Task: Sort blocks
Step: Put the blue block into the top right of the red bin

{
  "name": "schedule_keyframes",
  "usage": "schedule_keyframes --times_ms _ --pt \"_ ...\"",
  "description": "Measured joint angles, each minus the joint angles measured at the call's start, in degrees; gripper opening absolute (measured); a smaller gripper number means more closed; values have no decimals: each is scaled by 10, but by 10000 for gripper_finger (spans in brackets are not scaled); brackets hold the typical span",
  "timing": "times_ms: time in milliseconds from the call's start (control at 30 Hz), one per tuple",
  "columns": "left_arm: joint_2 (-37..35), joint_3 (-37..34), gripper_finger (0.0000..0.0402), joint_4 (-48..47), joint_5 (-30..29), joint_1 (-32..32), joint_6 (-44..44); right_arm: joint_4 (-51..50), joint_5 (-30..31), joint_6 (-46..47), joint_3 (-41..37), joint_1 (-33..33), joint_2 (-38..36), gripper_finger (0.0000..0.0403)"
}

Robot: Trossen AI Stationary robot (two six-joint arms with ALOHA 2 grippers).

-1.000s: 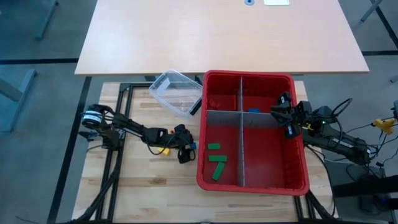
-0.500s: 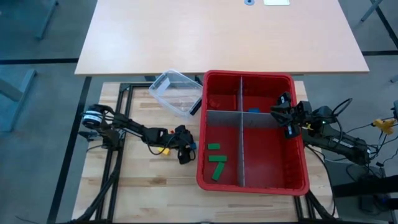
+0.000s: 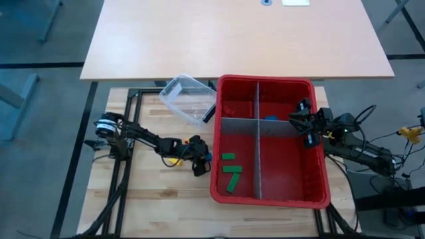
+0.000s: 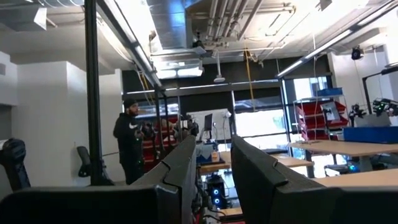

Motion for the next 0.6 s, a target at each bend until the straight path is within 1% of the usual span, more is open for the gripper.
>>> schedule_keyframes --times_ms 67,167,267,433,500,600 --pt "-8 -1 107 -1 5 0 4 0 0 0 0 0 0 77" --pt "-25 -2 107 -19 11 0 6 0 0 0 0 0 0 71" --pt "-48 -3 107 -60 13 0 2 0 0 0 0 0 0 66" --pt "-90 -3 107 -161 -22 -11 -23 0 0 5 0 0 0 68" --pt "-106 -4 107 -182 -34 -19 -30 0 0 9 0 0 0 74" --pt "-136 -4 107 -188 -47 -33 -32 -4 0 12 0 0 0 86"
